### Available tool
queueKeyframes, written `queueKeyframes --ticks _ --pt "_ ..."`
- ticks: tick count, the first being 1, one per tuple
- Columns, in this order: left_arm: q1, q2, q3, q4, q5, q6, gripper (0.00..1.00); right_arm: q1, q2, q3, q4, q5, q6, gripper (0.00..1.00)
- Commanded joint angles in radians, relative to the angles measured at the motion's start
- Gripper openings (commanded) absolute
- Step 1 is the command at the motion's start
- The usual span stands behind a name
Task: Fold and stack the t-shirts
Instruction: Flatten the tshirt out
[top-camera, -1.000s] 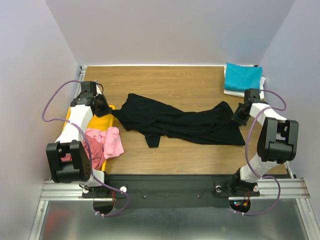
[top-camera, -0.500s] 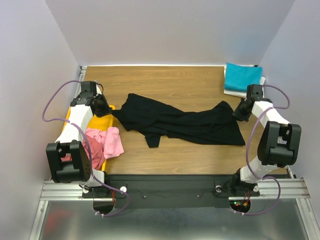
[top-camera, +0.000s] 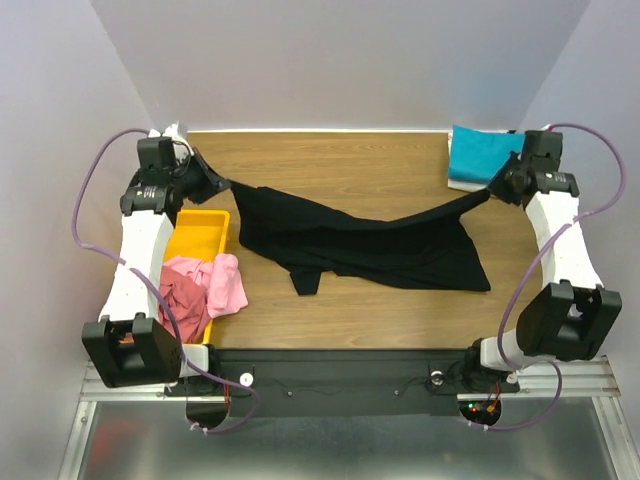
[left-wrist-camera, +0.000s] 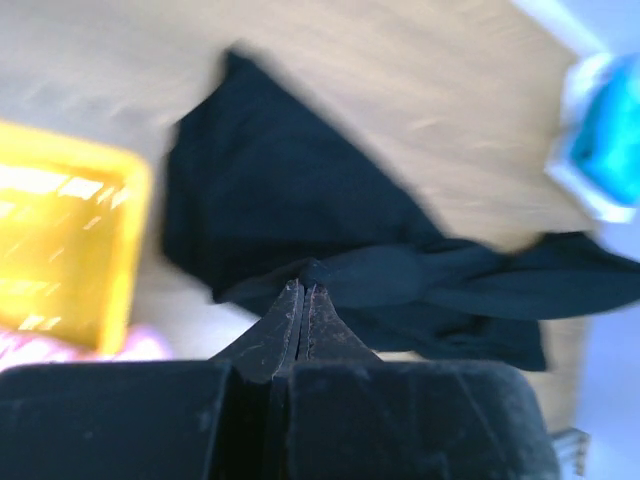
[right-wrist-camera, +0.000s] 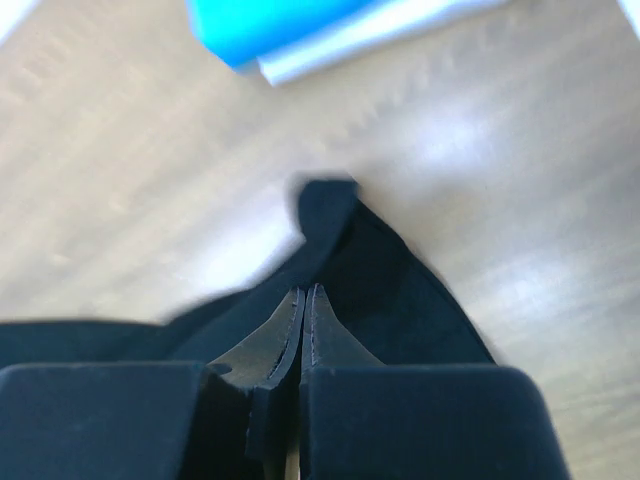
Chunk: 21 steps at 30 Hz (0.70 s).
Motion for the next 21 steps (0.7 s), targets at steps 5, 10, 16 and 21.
queueKeyframes --ticks 5,10,16,21 --pt "0.007 -0.085 0.136 0.219 0.250 -0.177 0.00 -0.011 -0.091 0.215 -0.047 -0.019 0.062 0.00" --pt "0.007 -0.140 0.155 0.388 0.387 -0.239 0.00 -0.011 -0.171 0.313 -0.057 -0.095 0.082 0.00" --pt "0.005 -0.265 0.187 0.592 0.511 -0.308 0.00 -0.011 -0.338 0.389 -0.054 -0.128 0.040 0.00" --pt "0.007 -0.341 0.215 0.901 0.580 -0.566 0.00 -0.011 -0.461 0.499 -0.024 -0.118 -0.018 0.00"
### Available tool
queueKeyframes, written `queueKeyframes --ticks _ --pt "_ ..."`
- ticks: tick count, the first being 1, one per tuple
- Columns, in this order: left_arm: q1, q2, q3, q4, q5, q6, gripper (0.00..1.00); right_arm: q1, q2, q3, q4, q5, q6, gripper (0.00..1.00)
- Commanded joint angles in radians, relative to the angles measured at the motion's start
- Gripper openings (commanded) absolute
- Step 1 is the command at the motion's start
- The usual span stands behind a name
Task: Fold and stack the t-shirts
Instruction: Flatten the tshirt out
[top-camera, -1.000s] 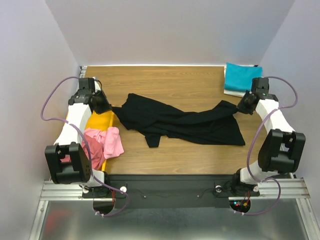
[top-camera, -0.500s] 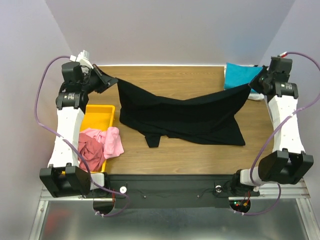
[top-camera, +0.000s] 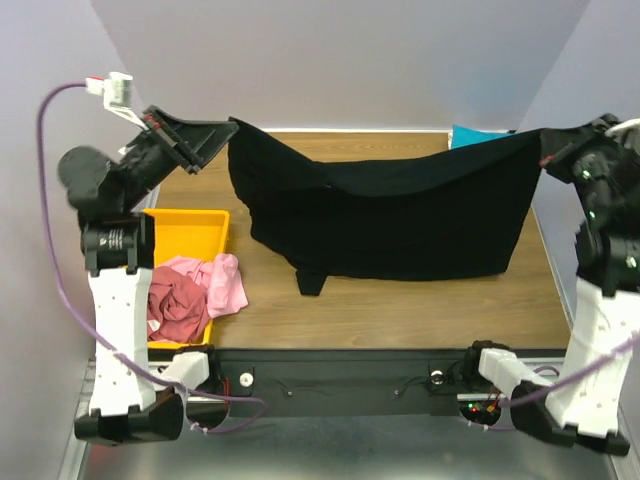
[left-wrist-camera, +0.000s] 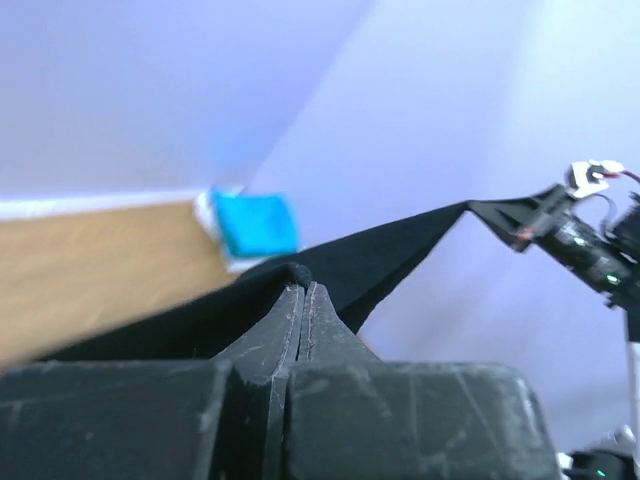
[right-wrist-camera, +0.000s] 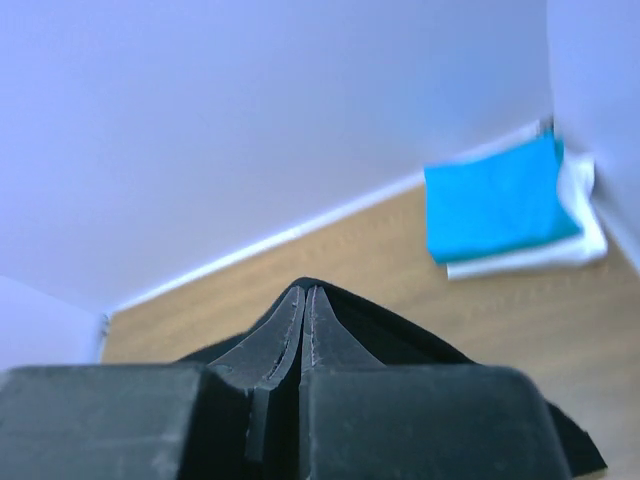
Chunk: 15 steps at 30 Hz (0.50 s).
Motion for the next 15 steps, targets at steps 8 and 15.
queueKeyframes --ticks 8,15 --pt "0.007 -0.049 0.379 0.384 0.088 -0.289 0.00 -0.005 -0.114 0.329 0.088 0.099 -0.106 0.01" --pt "0.005 0.070 0.680 0.469 0.053 -0.397 0.00 0.018 -0.059 0.538 0.094 0.181 -0.124 0.00"
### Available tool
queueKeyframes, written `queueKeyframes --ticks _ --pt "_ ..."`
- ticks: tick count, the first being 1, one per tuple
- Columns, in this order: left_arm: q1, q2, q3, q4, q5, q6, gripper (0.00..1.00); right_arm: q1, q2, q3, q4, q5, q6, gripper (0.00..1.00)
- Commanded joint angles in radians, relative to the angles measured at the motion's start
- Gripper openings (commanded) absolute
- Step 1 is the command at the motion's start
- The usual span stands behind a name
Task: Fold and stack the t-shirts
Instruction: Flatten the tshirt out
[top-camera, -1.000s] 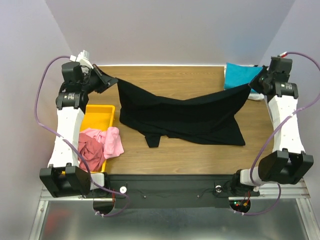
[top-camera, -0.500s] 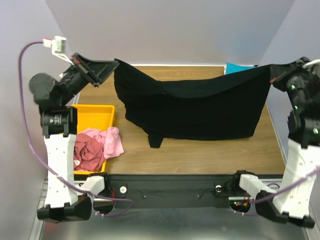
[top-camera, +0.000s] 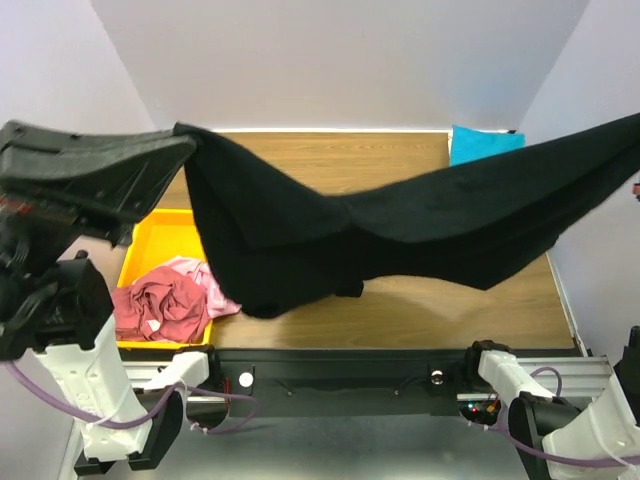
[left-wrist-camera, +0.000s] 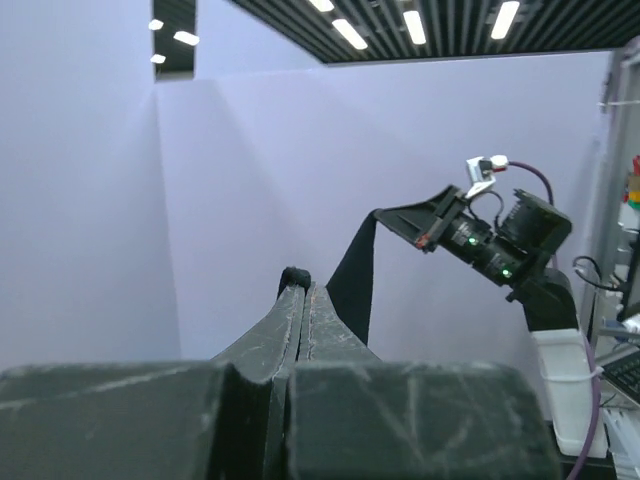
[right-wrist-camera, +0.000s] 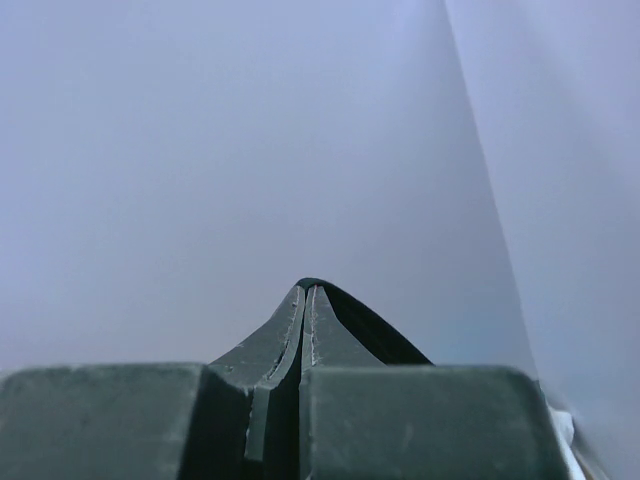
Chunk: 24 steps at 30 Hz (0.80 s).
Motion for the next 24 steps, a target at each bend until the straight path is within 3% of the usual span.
queueKeyframes --ticks 1,7,14,18,24 --pt "0.007 0.069 0.100 0.129 -0.034 -0.091 0.00 0.017 0.051 0.070 0.050 0.088 -0.031 0.01" --pt "0.005 0.126 -0.013 0.178 -0.083 -0.079 0.00 0.035 0.077 -0.020 0.080 0.180 -0.034 0.00" --pt "0.005 0.305 -0.179 0.159 -0.099 0.005 0.00 0.038 0.206 -0.300 0.115 0.137 0.067 0.00" --pt "-0.013 0.468 -0.092 0.088 -0.094 0.090 0.00 0.038 0.309 -0.369 0.155 0.096 0.118 0.01" --pt "-0.032 0.731 0.237 0.025 -0.085 0.082 0.00 0.038 0.436 -0.282 0.204 0.070 0.133 0.00"
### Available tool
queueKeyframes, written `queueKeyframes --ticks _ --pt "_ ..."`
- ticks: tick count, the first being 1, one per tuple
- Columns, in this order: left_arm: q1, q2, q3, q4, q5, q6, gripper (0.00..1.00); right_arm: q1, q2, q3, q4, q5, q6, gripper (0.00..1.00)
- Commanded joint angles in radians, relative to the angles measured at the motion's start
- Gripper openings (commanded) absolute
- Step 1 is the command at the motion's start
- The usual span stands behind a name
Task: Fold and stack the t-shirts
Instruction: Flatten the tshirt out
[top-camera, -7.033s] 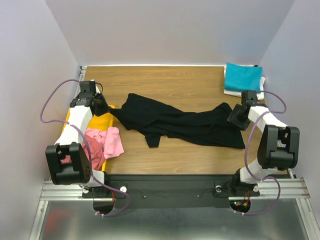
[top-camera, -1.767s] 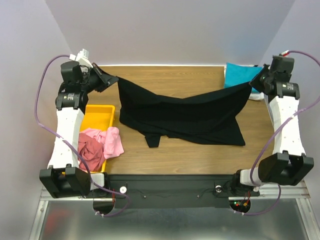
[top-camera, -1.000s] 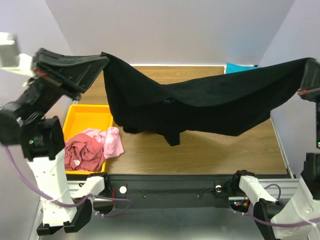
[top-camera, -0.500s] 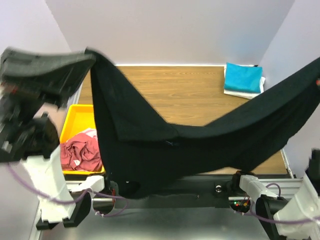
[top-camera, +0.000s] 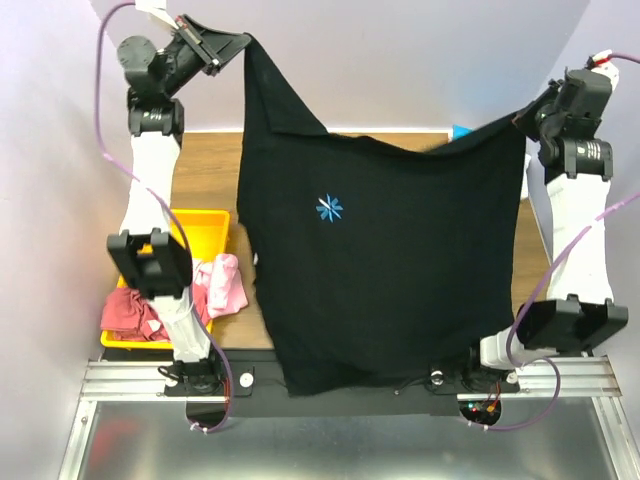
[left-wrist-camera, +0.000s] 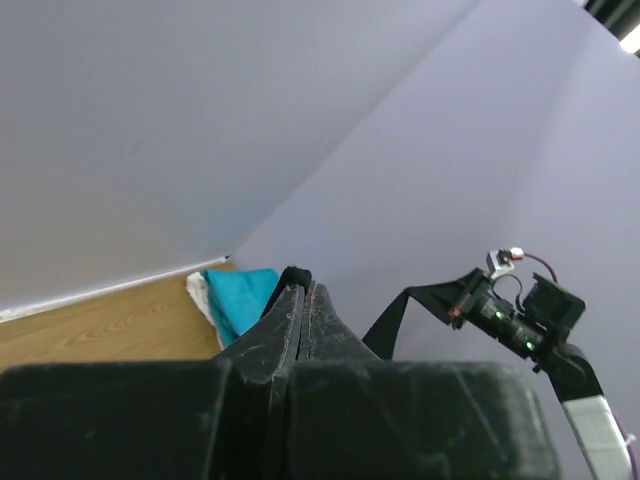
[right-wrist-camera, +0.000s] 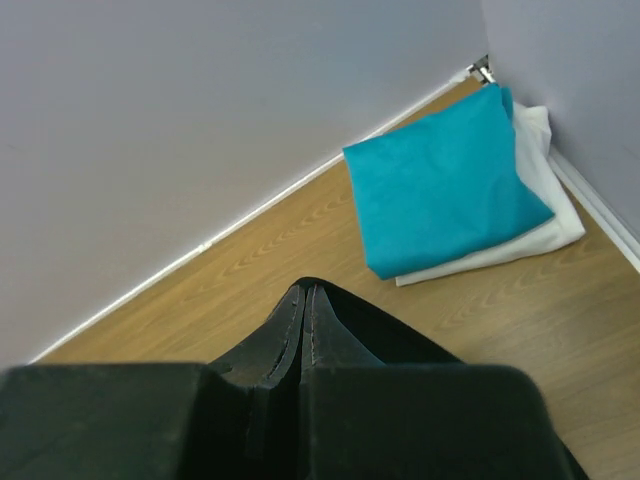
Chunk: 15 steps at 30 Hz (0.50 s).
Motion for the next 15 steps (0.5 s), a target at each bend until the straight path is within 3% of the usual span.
queueKeyframes --ticks 1,6,15 --pt "-0.010 0.030 0.264 0.054 0.002 0.020 0.00 0.006 -0.014 0.132 0.114 -0.024 0.022 0.00" --pt "-0.010 0.065 0.350 0.054 0.010 0.003 0.00 0.006 0.018 0.212 0.123 -0.051 0.011 0.00" --pt "-0.012 -0.081 0.301 0.056 0.024 0.002 0.00 0.006 -0.126 0.174 0.128 -0.087 -0.003 0.00"
